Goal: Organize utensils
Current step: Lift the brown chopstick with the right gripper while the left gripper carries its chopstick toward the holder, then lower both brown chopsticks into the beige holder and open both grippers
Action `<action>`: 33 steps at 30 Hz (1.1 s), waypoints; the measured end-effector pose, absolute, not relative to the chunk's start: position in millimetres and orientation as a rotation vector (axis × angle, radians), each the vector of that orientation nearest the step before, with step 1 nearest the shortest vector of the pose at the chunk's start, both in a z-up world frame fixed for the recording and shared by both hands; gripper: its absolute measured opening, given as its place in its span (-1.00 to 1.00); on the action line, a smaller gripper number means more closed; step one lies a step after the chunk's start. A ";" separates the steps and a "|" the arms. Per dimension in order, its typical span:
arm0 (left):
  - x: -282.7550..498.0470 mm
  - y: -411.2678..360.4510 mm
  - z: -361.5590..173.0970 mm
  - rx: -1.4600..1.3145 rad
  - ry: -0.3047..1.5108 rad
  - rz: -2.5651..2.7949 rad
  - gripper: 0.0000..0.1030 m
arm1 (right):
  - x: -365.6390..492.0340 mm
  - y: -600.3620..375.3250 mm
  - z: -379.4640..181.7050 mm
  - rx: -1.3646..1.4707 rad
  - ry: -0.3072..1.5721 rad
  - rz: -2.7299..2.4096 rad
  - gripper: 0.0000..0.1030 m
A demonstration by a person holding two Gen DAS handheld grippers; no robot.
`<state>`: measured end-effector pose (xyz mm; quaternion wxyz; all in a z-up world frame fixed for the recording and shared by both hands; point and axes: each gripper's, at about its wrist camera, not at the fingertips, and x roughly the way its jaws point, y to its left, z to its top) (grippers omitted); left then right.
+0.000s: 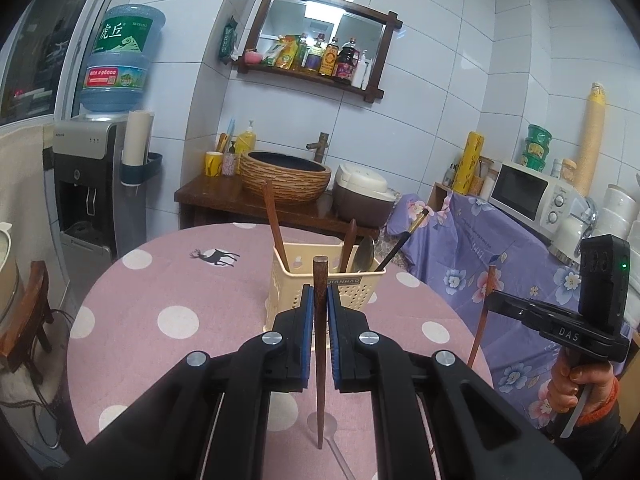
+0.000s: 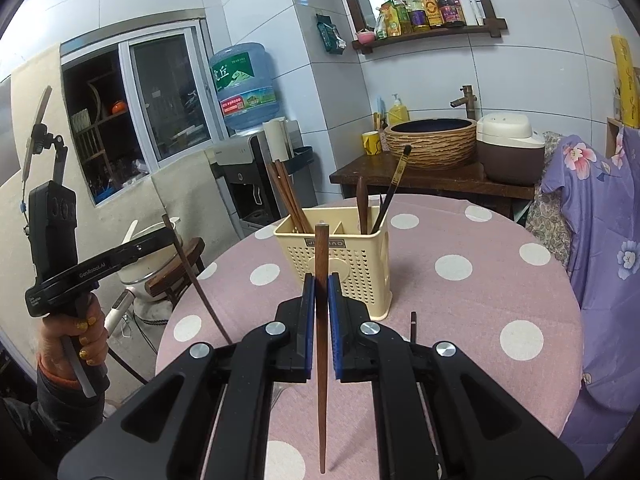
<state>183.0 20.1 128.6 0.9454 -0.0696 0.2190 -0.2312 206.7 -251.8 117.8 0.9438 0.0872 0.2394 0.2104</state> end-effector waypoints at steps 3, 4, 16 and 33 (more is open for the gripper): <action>188.5 16.9 138.4 -0.144 0.438 -0.485 -0.84 | 209.9 -249.2 127.7 0.168 0.475 0.424 -0.86; 190.3 17.0 141.9 -0.147 0.433 -0.489 -0.84 | 211.7 -248.7 133.1 0.165 0.465 0.422 -0.85; 230.8 -3.4 234.2 -0.166 0.240 -0.427 -0.84 | 255.1 -221.5 239.5 0.098 0.184 0.274 -0.85; 285.1 -43.6 198.1 -0.089 0.211 -0.272 -0.84 | 349.0 -175.8 186.6 0.073 0.193 0.113 -0.85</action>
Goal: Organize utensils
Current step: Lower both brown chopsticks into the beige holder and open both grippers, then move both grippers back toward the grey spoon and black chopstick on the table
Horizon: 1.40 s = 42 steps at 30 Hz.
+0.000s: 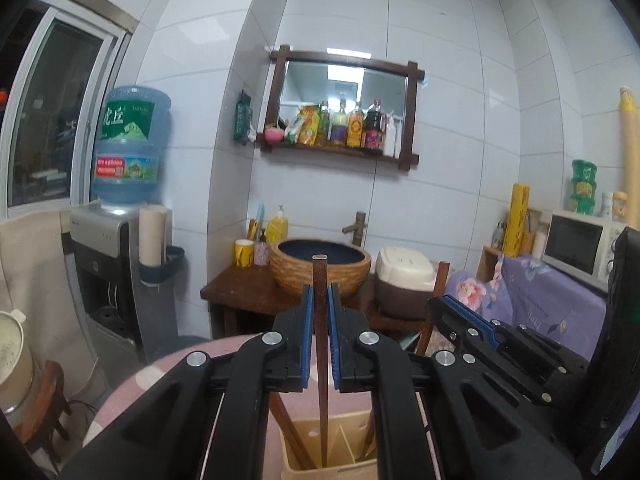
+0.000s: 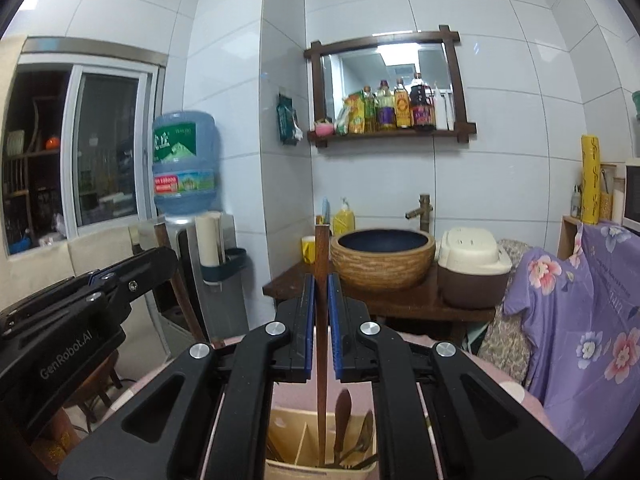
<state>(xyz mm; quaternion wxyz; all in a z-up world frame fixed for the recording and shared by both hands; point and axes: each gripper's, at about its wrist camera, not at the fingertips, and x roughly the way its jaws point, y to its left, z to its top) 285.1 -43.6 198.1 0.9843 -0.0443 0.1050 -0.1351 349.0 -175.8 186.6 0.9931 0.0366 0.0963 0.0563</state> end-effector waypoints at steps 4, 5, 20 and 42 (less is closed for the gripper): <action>292.3 -40.2 170.9 -0.100 0.271 -0.273 -0.84 | 348.6 -177.4 162.4 0.069 0.234 0.115 -0.85; 293.4 -38.3 162.5 -0.106 0.290 -0.274 -0.84 | 348.3 -178.4 156.9 0.072 0.247 0.117 -0.85; 300.5 -34.6 114.0 -0.124 0.406 -0.292 -0.85 | 331.9 -175.5 130.9 -0.002 0.262 0.136 -0.80; 194.3 -10.1 51.1 -0.005 0.535 -0.280 0.89 | 211.4 -190.2 66.2 -0.087 0.387 0.226 0.88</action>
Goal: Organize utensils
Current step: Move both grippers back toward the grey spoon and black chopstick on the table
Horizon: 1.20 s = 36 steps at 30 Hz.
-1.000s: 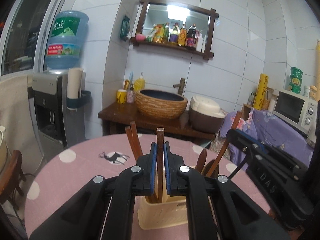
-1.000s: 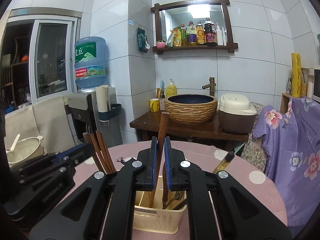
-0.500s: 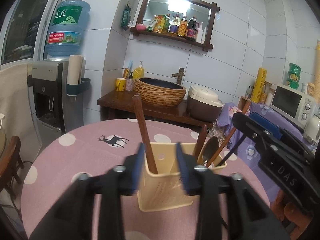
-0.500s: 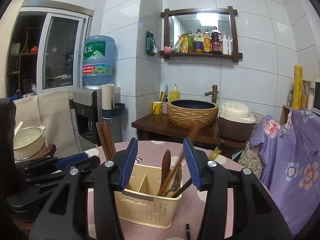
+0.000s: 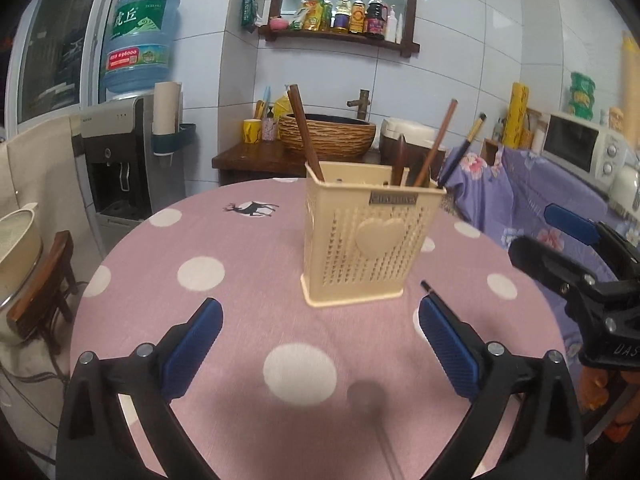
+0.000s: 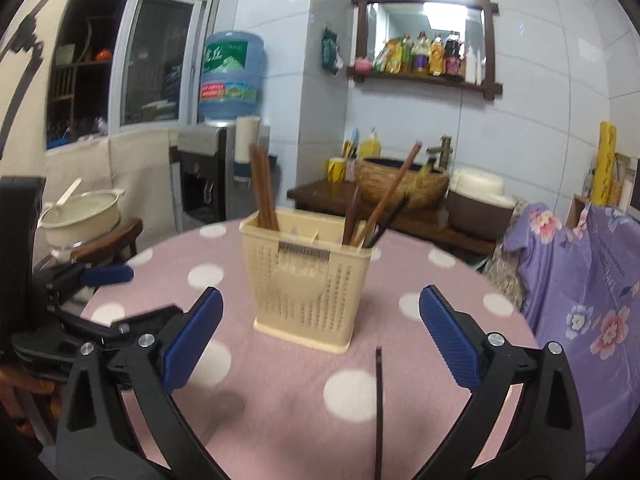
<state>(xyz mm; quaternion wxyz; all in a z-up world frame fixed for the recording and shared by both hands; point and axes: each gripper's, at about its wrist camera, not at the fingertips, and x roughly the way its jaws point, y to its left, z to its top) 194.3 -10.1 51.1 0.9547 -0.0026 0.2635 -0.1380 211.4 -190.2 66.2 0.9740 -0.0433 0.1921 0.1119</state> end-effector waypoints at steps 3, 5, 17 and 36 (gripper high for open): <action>180.2 -6.8 39.5 0.003 0.512 -0.236 0.89 | 198.2 -192.6 43.7 -0.114 0.416 0.190 0.89; 172.9 -4.3 30.7 -0.001 0.497 -0.215 0.89 | 193.8 -194.5 29.6 -0.133 0.453 0.198 0.89; 156.3 -15.3 -4.5 0.056 0.592 -0.211 0.89 | 172.2 -230.9 -17.8 -0.087 0.559 0.140 0.89; 168.1 -56.1 -30.8 0.062 0.807 -0.325 0.42 | 164.9 -269.3 -32.4 0.012 0.617 0.043 0.89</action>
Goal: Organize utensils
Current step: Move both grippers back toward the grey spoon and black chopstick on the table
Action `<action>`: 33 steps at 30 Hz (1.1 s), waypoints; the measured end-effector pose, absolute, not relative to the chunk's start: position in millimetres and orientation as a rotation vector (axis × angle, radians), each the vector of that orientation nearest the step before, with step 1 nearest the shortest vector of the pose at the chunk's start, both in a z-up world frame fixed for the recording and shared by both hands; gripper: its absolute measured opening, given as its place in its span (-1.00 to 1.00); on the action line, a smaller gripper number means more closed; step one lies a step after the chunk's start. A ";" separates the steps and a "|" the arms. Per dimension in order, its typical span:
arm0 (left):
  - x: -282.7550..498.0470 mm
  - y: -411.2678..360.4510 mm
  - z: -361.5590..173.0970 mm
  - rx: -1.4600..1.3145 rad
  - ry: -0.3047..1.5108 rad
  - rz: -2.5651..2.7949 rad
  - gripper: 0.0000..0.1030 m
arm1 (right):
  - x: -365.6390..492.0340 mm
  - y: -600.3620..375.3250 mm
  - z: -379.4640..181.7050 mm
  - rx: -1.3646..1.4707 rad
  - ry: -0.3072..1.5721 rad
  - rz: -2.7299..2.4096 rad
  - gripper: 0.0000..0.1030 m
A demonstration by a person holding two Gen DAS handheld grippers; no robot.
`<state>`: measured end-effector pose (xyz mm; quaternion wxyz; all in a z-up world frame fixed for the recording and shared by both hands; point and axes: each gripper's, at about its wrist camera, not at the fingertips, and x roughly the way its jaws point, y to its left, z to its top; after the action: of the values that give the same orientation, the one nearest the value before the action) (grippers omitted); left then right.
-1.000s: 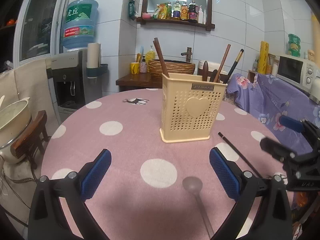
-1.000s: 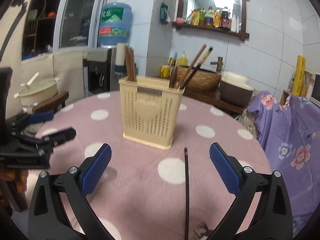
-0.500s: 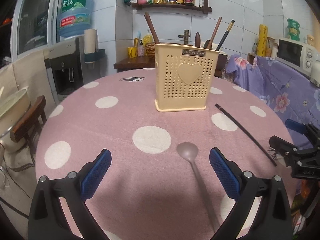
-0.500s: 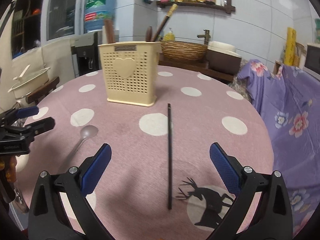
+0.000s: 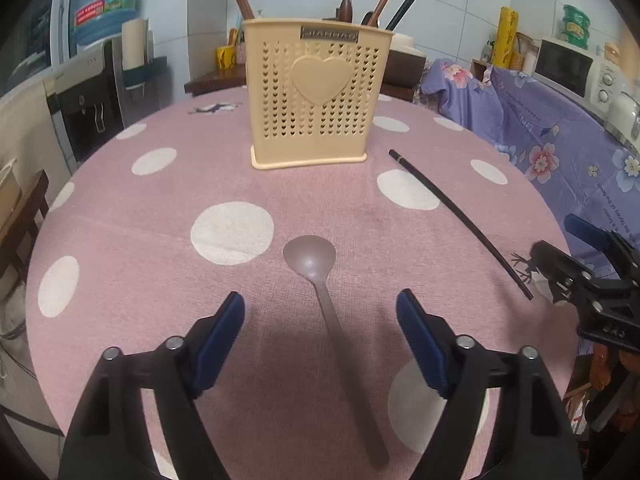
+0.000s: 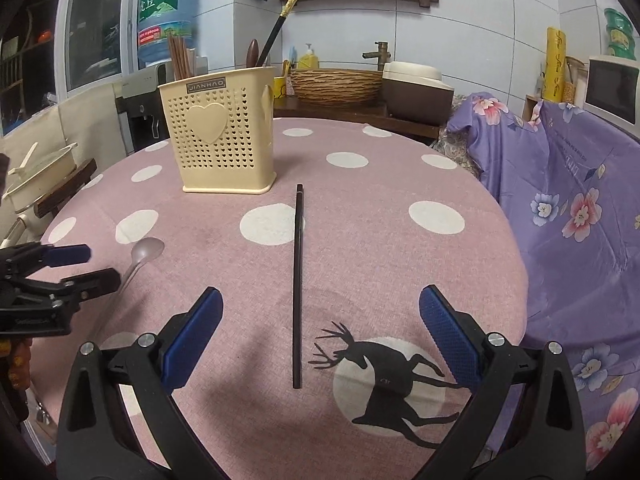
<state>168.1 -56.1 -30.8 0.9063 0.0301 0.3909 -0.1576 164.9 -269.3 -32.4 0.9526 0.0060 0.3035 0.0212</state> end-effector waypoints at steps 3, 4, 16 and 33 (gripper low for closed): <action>180.9 -55.3 -36.6 0.023 0.850 -0.322 0.27 | 164.1 -270.5 -32.8 0.029 0.620 0.044 0.89; 184.6 -55.6 -37.6 0.019 0.858 -0.317 0.24 | 164.0 -270.5 -32.9 0.032 0.621 0.045 0.89; 214.4 -74.9 -40.7 0.100 0.902 -0.295 -0.07 | 164.1 -267.0 -31.5 0.030 0.633 0.046 0.88; 219.2 -62.0 -20.5 0.025 0.859 -0.336 -0.29 | 194.0 -256.7 -28.4 0.026 0.687 0.103 0.88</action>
<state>219.2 -62.0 -20.5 0.8954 0.0119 0.4145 -0.1621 194.0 -256.7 -28.4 0.9402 0.0127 0.3367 0.0504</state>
